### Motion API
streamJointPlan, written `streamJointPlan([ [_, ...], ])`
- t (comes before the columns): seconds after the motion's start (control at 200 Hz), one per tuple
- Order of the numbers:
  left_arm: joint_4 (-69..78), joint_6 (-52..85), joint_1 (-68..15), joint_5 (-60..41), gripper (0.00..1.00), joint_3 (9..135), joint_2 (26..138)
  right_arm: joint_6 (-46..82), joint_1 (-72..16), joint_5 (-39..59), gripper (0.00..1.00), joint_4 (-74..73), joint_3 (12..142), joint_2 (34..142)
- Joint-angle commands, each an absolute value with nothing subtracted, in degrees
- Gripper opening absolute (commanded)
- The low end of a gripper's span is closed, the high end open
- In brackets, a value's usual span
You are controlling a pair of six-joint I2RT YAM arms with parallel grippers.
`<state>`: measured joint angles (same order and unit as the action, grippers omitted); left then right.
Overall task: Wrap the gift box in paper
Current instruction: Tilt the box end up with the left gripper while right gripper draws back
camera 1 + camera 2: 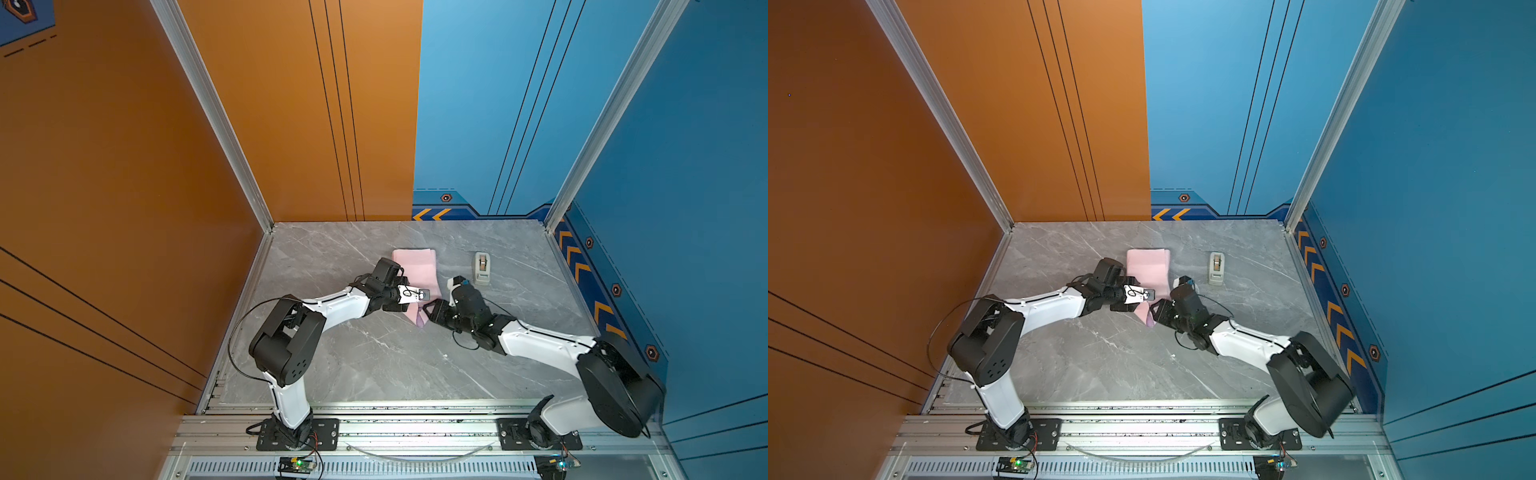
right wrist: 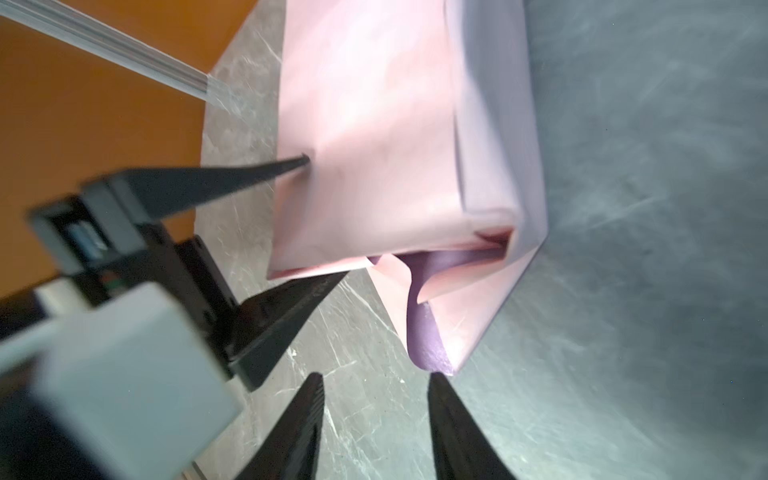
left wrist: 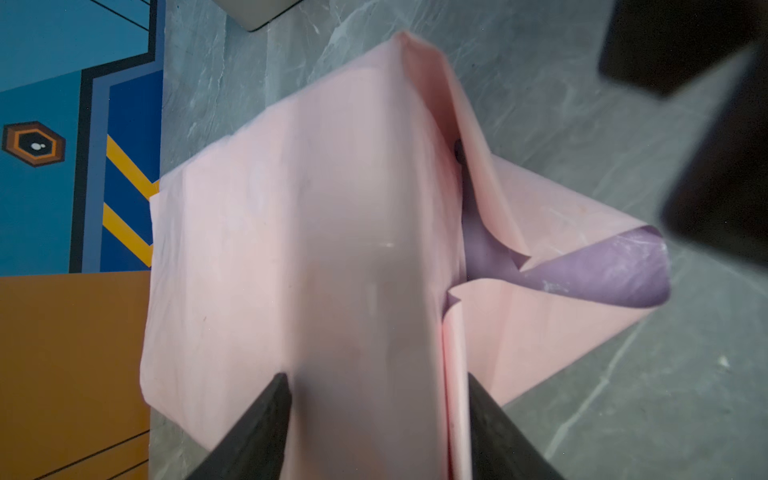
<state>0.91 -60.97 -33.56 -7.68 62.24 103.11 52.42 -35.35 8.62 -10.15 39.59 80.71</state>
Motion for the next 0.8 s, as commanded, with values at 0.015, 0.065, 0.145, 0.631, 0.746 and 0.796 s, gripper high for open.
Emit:
streamJointPlan([
  [0.015,0.18,-55.13,-34.62,-4.32,0.64,61.51,104.96,47.54,-29.75,12.37,0.49,-1.26,42.02,77.41],
  [0.065,0.18,-53.48,-35.1,-3.38,0.64,61.44,105.16,45.73,-27.38,13.93,0.5,0.73,43.47,77.34],
  [0.145,0.26,-51.02,-35.84,-1.69,0.63,61.23,105.45,42.31,-24.19,16.47,0.53,5.16,47.75,79.92],
  [0.631,-2.38,-39.65,-41.24,9.11,0.61,60.12,106.16,30.72,-20.77,26.06,0.54,16.11,75.9,108.69],
  [0.746,-5.58,-36.69,-42.82,12.63,0.61,61.06,106.85,29.0,-20.66,27.9,0.52,17.17,77.91,111.37],
  [0.796,-6.87,-35.59,-43.6,13.7,0.61,61.47,107.05,28.26,-20.61,28.42,0.51,17.64,78.43,112.11],
])
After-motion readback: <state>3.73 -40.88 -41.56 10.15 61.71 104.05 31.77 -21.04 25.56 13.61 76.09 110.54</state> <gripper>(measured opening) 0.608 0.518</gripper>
